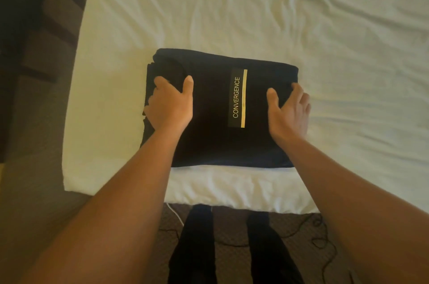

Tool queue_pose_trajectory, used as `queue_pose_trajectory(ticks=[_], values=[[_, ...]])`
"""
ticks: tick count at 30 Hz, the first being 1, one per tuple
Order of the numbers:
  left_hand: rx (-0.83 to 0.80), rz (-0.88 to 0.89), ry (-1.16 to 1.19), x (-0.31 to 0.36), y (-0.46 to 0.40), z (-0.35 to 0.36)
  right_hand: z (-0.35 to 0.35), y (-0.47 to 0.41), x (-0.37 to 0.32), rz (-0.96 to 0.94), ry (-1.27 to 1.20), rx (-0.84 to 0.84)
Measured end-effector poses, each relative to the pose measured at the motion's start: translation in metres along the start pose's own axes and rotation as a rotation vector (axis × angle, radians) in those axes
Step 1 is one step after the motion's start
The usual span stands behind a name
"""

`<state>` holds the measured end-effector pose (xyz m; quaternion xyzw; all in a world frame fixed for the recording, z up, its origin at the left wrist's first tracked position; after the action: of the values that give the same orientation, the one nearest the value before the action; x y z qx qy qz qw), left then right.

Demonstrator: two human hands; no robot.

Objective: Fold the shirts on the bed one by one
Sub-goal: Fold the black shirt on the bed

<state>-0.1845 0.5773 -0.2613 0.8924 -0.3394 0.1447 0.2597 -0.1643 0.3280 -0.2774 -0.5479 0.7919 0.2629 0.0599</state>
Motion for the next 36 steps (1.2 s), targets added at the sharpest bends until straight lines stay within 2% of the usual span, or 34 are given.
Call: queue_pose_trajectory(ticks=[4,6,11,15,18,21,23,25,29,36], values=[[0.085,0.167,0.039,-0.016,-0.007,-0.018,0.003,0.014,0.003,-0.127,0.028,0.095],[0.145,0.187,0.087,-0.031,0.000,-0.020,0.009,0.023,0.006,-0.182,0.086,0.113],[0.133,0.121,0.039,-0.049,0.000,-0.005,0.021,0.017,0.012,-0.160,0.259,0.032],[0.126,-0.039,0.022,-0.049,-0.002,-0.008,0.020,0.019,0.011,-0.150,0.179,0.049],[0.014,-0.196,0.147,-0.051,-0.004,-0.012,0.008,0.014,0.009,0.072,-0.164,0.046],[-0.177,-0.299,0.317,-0.052,-0.001,-0.020,-0.008,0.003,0.012,0.425,-0.511,-0.100],[-0.319,-0.298,0.359,-0.048,0.002,-0.028,-0.019,0.002,0.008,0.522,-0.586,-0.255],[-0.432,-0.270,0.366,-0.038,0.003,-0.038,-0.029,0.007,0.003,0.544,-0.573,-0.330],[-0.455,-0.223,0.482,-0.011,0.012,-0.073,-0.055,0.014,-0.024,0.454,-0.503,-0.315],[-0.291,-0.189,0.652,0.018,0.075,-0.163,-0.152,0.029,-0.066,0.146,-0.402,-0.412]])
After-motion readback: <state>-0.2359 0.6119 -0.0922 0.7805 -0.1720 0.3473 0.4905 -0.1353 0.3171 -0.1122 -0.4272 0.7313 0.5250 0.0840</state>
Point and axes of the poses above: each hand's wrist, its own y-axis away from the middle knuckle, its own z-axis out of the palm, x = y × z, the point moved 2 cm from there along -y, towards the middle knuckle, and after that the axes turned 6 degrees about y, right-handed, at the moved point
